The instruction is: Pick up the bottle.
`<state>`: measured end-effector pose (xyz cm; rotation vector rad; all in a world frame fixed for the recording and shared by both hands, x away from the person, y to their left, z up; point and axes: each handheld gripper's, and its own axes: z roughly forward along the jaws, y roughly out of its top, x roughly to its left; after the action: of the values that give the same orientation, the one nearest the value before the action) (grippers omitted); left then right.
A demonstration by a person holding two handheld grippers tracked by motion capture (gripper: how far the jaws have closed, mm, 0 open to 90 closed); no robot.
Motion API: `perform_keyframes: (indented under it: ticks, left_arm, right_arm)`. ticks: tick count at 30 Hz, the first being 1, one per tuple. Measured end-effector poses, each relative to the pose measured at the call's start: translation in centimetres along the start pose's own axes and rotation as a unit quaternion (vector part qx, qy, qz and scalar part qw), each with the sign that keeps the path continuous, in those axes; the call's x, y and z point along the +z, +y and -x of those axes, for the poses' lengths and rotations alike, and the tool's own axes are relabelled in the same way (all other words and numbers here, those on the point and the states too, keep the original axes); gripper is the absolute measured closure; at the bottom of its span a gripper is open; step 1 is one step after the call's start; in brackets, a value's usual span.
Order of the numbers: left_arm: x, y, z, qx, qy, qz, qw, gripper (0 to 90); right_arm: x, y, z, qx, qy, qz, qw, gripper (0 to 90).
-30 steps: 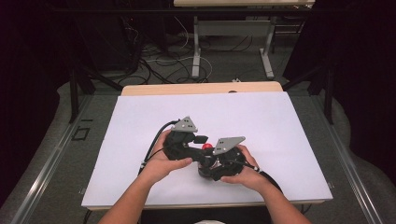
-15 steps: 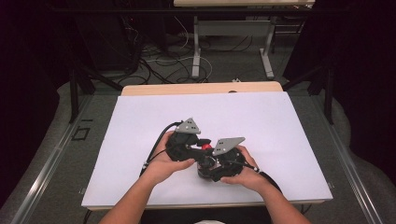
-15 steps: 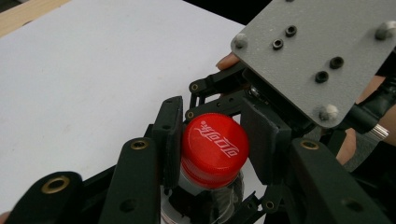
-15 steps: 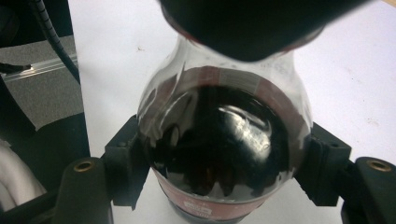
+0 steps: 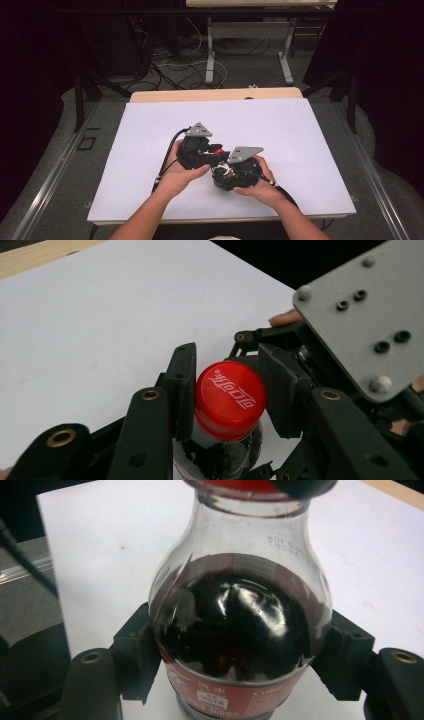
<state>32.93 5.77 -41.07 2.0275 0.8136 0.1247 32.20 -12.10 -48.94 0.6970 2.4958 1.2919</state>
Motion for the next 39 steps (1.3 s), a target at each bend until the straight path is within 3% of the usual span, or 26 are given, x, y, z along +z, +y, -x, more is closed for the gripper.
perform_keyframes:
  ticks: [3,4,5,9,10,11,13,16,18,19,20,21,23,26,27,29,33,37,38,39]
  left_arm:
    - [0.0,0.0,0.2,-0.006,0.027,0.0,0.9996,61.3]
    - [0.0,0.0,0.2,-0.006,0.027,0.0,0.9996,61.3]
    - [0.0,0.0,0.5,-0.018,0.037,0.004,0.9992,61.3]
    - [0.2,0.0,0.6,-0.021,0.047,0.008,0.9986,61.0]
    - [0.3,0.0,0.7,-0.022,0.043,0.012,0.9988,60.7]
    - [0.3,0.1,0.7,-0.011,0.033,0.012,0.9993,59.9]
    - [-0.1,0.3,0.5,-0.002,0.013,0.01,0.9999,52.4]
    - [-0.5,0.4,0.5,-0.006,-0.005,0.012,0.9999,45.8]
    - [-0.9,0.4,0.2,0.007,-0.012,0.008,0.9999,44.1]
    - [-1.2,0.5,-0.1,0.022,-0.027,0.004,0.9994,44.2]
    - [-1.2,0.5,-0.1,0.022,-0.027,0.004,0.9994,44.3]
    - [-1.4,0.5,-0.4,0.044,-0.05,-0.003,0.9978,45.3]
    - [-1.4,0.5,-0.5,0.048,-0.057,-0.005,0.9972,47.1]
    - [-1.4,0.5,-1.0,0.075,-0.089,-0.018,0.9931,50.5]
    - [-1.4,0.6,-1.2,0.085,-0.091,-0.018,0.9921,52.0]
    - [-1.3,0.5,-1.1,0.079,-0.092,-0.014,0.9925,54.4]
    - [-1.1,0.4,-1.3,0.089,-0.111,-0.021,0.9896,59.9]
    - [-1.1,0.4,-1.1,0.095,-0.101,-0.024,0.99,60.8]
    - [-1.0,0.3,-0.9,0.091,-0.09,-0.018,0.9916,61.0]
    - [-1.0,0.3,-0.9,0.091,-0.09,-0.018,0.9916,61.1]
  right_arm:
    - [0.1,0.1,-0.2,0.005,-0.025,0.004,0.9997,30.4]
    - [0.1,0.1,-0.3,0.007,-0.028,-0.001,0.9996,30.4]
    - [0.2,0.1,-0.4,0.011,-0.035,0.003,0.9993,30.4]
    - [0.2,0.2,-0.4,0.017,-0.035,-0.003,0.9992,30.4]
    - [0.1,0.2,-0.3,0.018,-0.028,-0.007,0.9994,30.3]
    - [0.1,0.1,-0.2,0.022,-0.028,0.001,0.9994,30.4]
    - [0.0,0.1,0.0,0.02,-0.016,0.004,0.9997,30.4]
    - [-0.3,0.2,0.2,0.02,0.001,0.008,0.9998,30.3]
    - [-0.5,0.3,0.3,0.02,0.011,0.008,0.9997,30.3]
    - [-0.6,0.3,0.3,0.016,0.018,0.009,0.9997,30.3]
    - [-0.7,0.4,0.4,0.011,0.023,0.009,0.9996,30.3]
    - [-0.7,0.4,0.3,0.012,0.028,0.014,0.9994,30.3]
    - [-0.8,0.4,0.2,0.009,0.036,0.016,0.9992,30.3]
    - [-0.8,0.5,0.1,0.001,0.052,0.011,0.9986,30.3]
    - [-0.7,0.5,0.0,0.001,0.054,0.015,0.9984,30.2]
    - [-0.6,0.5,-0.2,-0.003,0.062,0.018,0.9979,30.2]
    - [-0.5,0.5,-0.3,-0.005,0.069,0.017,0.9974,30.2]
    - [-0.5,0.5,-0.4,-0.004,0.069,0.014,0.9975,30.3]
    - [-0.5,0.4,-0.4,-0.004,0.067,0.013,0.9976,30.2]
    - [-0.4,0.4,-0.4,-0.002,0.063,0.015,0.9979,30.3]
